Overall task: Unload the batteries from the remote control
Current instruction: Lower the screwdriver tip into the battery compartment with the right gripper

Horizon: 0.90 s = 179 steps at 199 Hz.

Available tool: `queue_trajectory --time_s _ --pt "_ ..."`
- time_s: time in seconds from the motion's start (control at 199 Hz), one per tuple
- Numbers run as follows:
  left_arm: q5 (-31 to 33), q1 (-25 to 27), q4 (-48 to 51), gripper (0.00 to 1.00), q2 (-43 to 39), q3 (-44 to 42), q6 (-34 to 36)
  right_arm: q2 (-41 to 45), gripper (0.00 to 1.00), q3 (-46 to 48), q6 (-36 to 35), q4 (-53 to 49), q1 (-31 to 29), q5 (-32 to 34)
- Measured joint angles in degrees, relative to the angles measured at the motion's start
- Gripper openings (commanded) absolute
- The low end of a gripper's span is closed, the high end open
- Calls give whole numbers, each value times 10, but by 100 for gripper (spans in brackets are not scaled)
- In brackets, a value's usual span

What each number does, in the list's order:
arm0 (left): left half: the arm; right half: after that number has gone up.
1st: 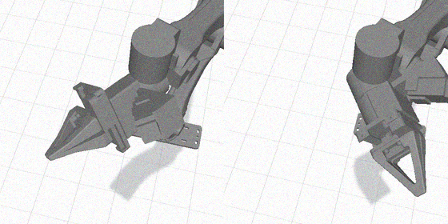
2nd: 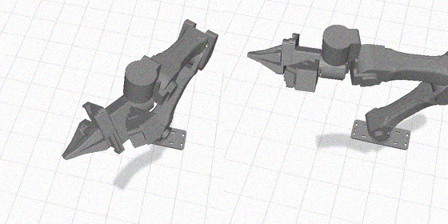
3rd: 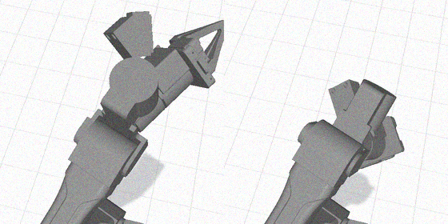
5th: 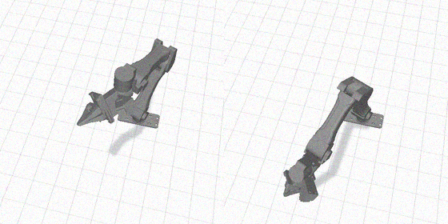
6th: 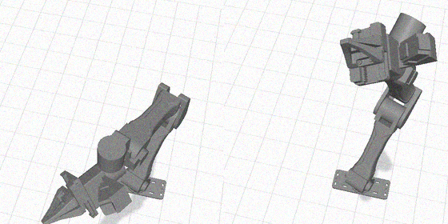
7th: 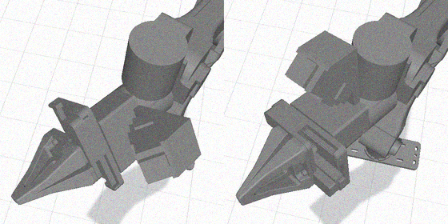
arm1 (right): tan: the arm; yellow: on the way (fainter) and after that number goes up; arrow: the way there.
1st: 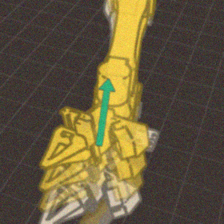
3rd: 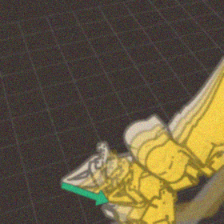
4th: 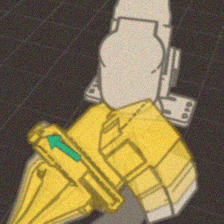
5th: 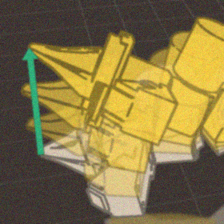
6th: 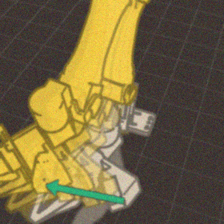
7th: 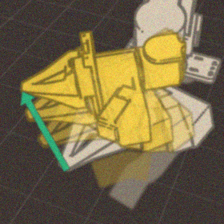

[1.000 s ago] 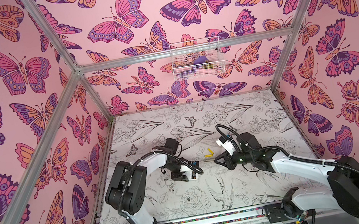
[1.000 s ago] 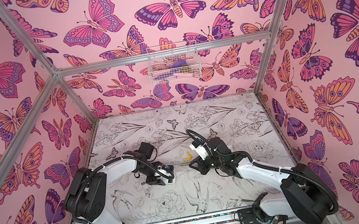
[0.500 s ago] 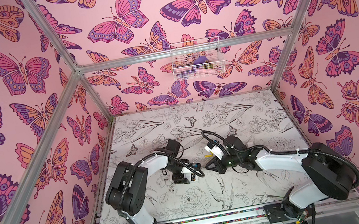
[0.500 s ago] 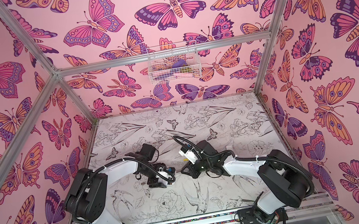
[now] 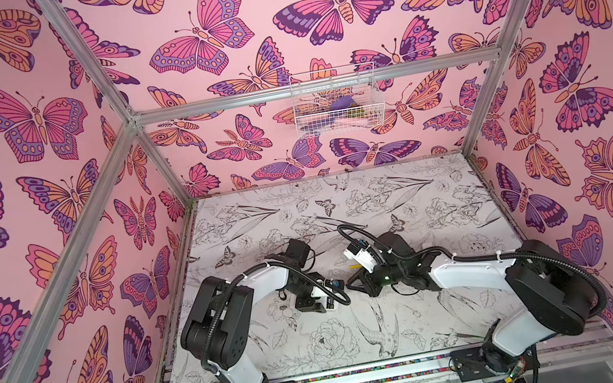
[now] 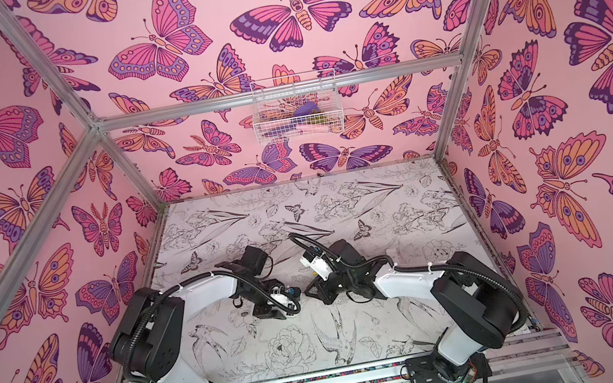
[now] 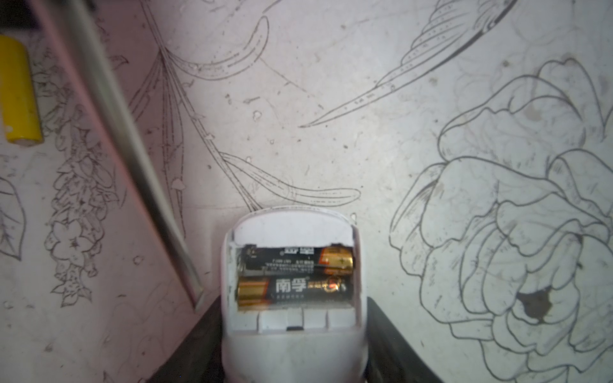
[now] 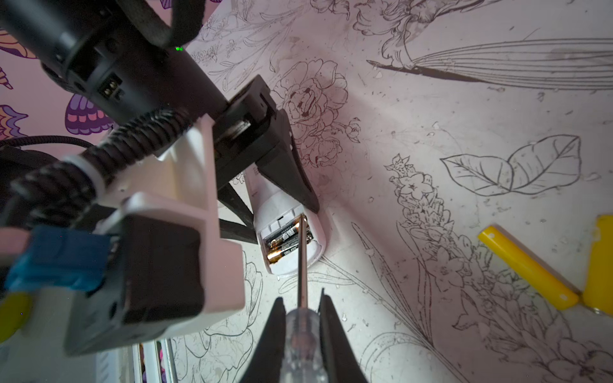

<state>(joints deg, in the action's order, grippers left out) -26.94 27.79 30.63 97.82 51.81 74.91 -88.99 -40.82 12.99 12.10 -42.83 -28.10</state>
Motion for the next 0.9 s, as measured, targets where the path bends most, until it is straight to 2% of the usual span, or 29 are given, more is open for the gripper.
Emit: queue_trajectory --time_s 0.9 --pt "2 3 -1 48 -1 0 -2 -29 0 -4 -11 18 -27 40"
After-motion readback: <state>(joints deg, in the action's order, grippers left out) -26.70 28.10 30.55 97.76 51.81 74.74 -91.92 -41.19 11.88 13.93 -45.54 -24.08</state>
